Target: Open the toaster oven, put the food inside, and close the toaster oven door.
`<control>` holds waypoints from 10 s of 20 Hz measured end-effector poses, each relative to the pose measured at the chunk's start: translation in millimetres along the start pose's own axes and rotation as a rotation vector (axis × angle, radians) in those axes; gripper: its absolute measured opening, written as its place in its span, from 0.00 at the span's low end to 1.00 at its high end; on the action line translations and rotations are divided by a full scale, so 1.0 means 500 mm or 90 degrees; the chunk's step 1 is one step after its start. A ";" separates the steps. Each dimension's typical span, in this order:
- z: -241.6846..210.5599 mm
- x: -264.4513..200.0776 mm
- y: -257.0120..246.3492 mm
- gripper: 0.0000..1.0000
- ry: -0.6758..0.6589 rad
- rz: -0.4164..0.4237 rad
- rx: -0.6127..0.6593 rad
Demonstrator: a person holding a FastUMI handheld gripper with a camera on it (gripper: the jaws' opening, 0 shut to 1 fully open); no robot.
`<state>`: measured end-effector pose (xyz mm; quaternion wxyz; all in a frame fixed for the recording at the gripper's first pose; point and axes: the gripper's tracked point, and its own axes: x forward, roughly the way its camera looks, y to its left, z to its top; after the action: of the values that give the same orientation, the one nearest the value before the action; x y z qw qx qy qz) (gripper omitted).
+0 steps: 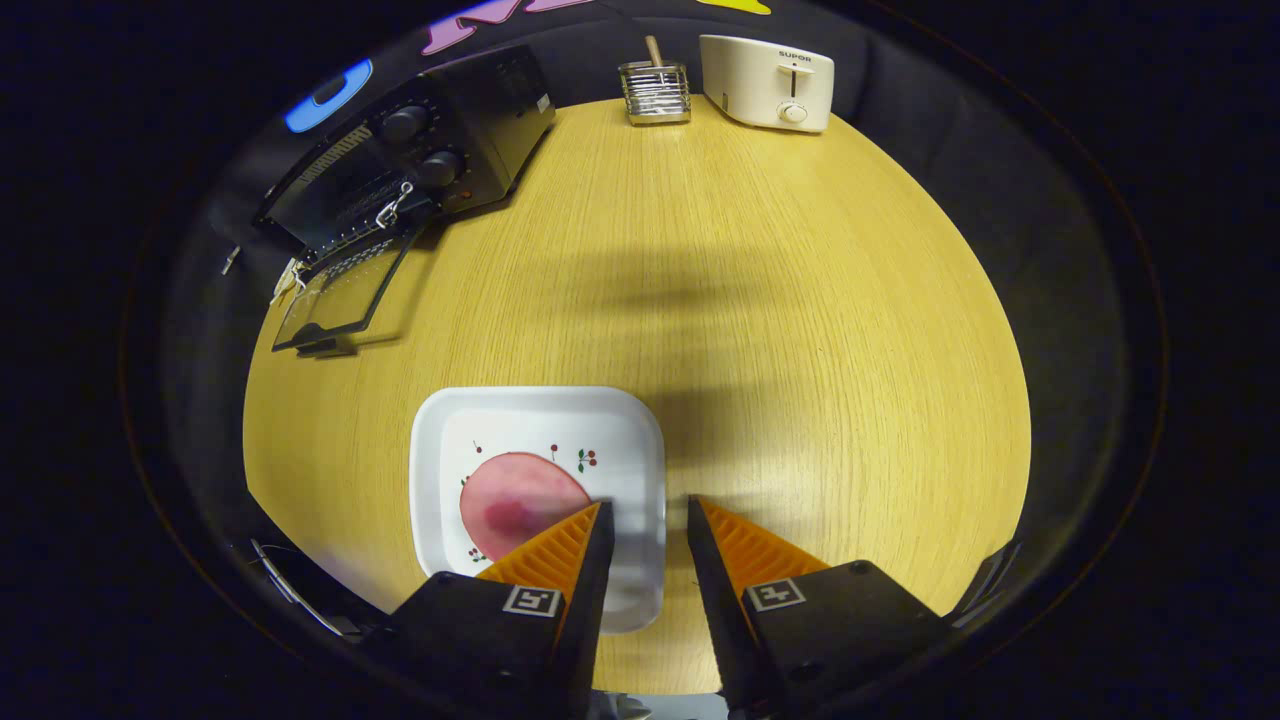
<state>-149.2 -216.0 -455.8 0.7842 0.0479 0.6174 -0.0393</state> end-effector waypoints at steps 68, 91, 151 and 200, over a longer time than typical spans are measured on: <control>0.227 -0.074 0.562 0.05 -0.127 0.341 0.722; 0.487 0.082 0.657 0.05 -0.170 0.226 0.925; 0.095 0.067 0.646 1.00 -0.184 -0.019 -0.036; 0.268 -0.625 0.465 0.99 -0.694 0.045 -0.015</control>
<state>-65.1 -1.1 -114.6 0.9919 0.0330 0.1200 -0.0251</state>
